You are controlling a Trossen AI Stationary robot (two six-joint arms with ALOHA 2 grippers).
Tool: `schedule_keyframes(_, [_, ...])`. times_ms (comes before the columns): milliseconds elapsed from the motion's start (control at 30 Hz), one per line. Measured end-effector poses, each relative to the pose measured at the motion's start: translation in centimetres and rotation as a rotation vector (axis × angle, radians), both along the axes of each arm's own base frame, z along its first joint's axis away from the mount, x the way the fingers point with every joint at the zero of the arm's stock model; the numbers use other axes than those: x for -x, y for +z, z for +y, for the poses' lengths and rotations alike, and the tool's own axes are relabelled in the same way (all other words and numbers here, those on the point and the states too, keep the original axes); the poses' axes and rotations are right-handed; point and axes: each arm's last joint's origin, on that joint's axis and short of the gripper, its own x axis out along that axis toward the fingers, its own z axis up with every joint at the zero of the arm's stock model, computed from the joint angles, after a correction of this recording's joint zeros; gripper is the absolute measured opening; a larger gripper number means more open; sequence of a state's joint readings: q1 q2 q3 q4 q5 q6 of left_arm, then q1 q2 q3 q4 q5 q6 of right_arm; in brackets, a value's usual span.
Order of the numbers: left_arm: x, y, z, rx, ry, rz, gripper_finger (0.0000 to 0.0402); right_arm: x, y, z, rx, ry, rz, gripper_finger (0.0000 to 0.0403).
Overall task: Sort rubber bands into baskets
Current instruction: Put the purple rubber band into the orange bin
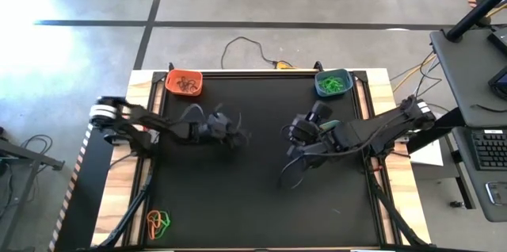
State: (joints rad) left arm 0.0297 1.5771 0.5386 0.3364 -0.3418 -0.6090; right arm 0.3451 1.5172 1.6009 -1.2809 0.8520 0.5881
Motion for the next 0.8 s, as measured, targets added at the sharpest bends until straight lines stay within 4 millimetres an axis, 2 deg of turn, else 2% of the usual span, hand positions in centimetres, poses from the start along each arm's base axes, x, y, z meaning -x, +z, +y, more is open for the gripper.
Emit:
schedule_keyframes(67, [0.7,1.8,0.9,-0.005,0.042,-0.02,0.0,0.3,0.5,-0.5,0.038,-0.006,-0.011,0.0189])
schedule_keyframes(267, [3.8,6.8,4.5,-0.055,0.171,0.095,0.0,0.6,1.2,-1.9,0.095,-0.007,0.015,0.0189])
schedule_keyframes(467, [7.2,10.7,10.2,-0.051,0.365,0.333,0.0,-0.1,0.8,-3.8,0.119,-0.047,0.068,0.0189])
schedule_keyframes(667, [10.6,12.0,17.5,0.001,0.589,0.498,0.0,-0.3,0.3,-5.8,0.127,-0.097,0.113,0.0189])
schedule_keyframes(800, [12.7,10.7,21.5,0.103,0.66,0.555,0.0,-0.3,0.4,-6.8,0.123,-0.121,0.12,0.0189])
